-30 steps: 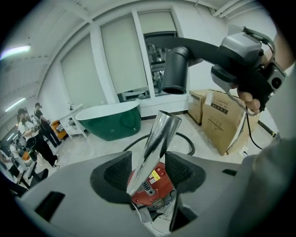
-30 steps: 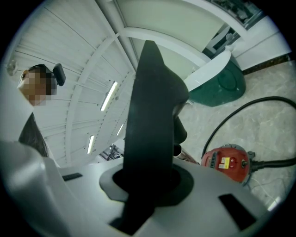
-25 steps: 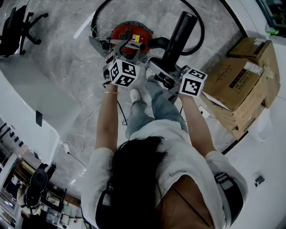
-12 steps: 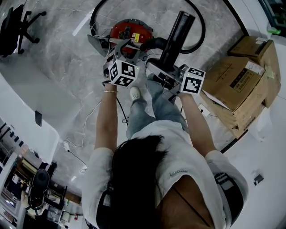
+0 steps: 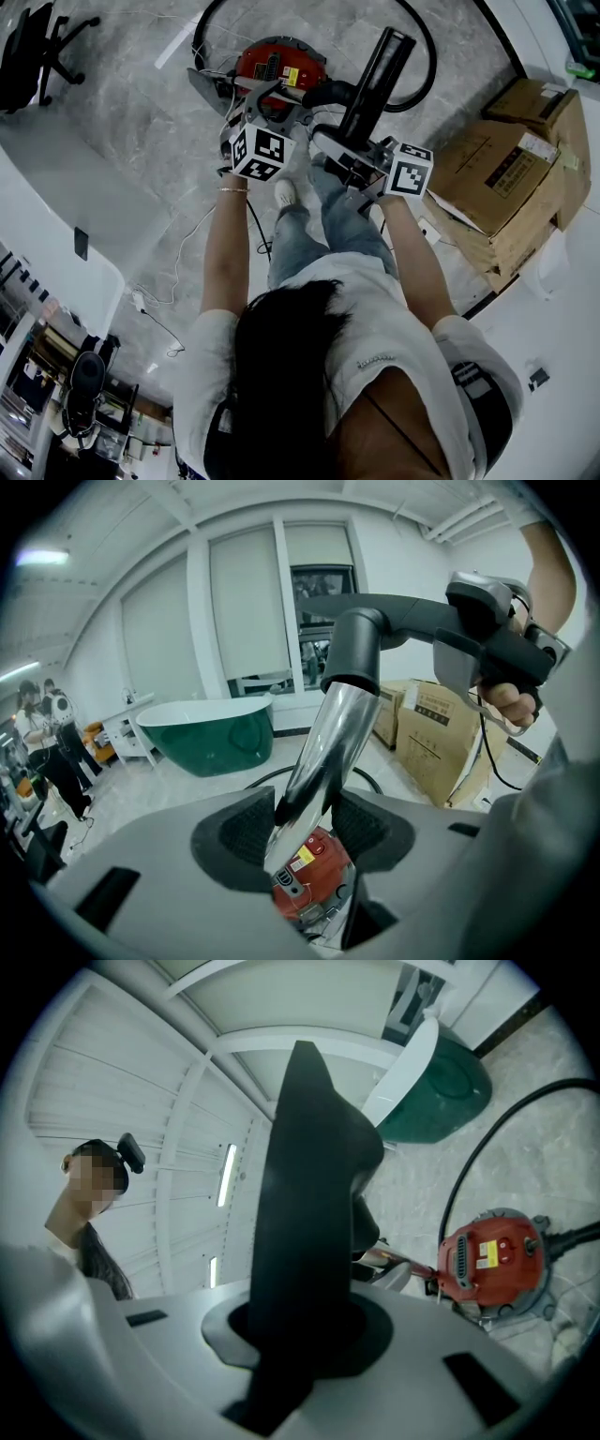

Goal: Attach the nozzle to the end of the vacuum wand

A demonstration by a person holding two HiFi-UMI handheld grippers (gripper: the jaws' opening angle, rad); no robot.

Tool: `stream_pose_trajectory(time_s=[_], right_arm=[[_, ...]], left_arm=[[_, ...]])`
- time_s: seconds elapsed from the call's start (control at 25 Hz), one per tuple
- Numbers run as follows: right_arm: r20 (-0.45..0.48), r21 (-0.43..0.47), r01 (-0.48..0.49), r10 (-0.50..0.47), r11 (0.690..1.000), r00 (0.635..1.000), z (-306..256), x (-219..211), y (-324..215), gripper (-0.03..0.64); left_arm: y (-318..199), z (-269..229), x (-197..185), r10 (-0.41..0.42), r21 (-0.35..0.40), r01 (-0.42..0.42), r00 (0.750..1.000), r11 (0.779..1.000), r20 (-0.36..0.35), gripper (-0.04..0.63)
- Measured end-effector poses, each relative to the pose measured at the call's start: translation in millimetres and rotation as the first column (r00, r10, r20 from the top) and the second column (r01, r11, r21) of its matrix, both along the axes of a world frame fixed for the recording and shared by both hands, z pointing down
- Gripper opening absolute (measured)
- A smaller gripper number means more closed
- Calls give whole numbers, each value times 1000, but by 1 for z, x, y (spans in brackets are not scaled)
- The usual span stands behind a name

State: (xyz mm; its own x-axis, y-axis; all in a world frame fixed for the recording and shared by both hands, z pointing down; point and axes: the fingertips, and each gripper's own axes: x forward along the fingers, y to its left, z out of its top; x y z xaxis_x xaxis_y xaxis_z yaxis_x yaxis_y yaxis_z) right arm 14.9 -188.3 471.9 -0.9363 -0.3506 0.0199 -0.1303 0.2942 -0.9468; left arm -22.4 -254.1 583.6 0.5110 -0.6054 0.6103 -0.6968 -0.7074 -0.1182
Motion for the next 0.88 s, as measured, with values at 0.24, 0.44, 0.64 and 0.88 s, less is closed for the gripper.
stream_pose_trajectory(time_s=[0.24,0.44,0.64,0.88], right_arm=[[30,-7,30,-30,1000,999,0,-3,3,78],[8,-2,66,-66,998,998,3,-7,10,77],[-38,18,80,-79,997,996,5,-10,13,77],[-118,50,131,-124,990,985,10,-18,24,74]], left_arm=[[0,0,1,5,-6,-5,1000,1000,-17,190],[0,2,2,4,-29,-5,999,1000,-43,195],[0,2,2,17,-42,-18,999,999,-45,196],[2,1,2,14,-50,-16,999,999,-39,196]])
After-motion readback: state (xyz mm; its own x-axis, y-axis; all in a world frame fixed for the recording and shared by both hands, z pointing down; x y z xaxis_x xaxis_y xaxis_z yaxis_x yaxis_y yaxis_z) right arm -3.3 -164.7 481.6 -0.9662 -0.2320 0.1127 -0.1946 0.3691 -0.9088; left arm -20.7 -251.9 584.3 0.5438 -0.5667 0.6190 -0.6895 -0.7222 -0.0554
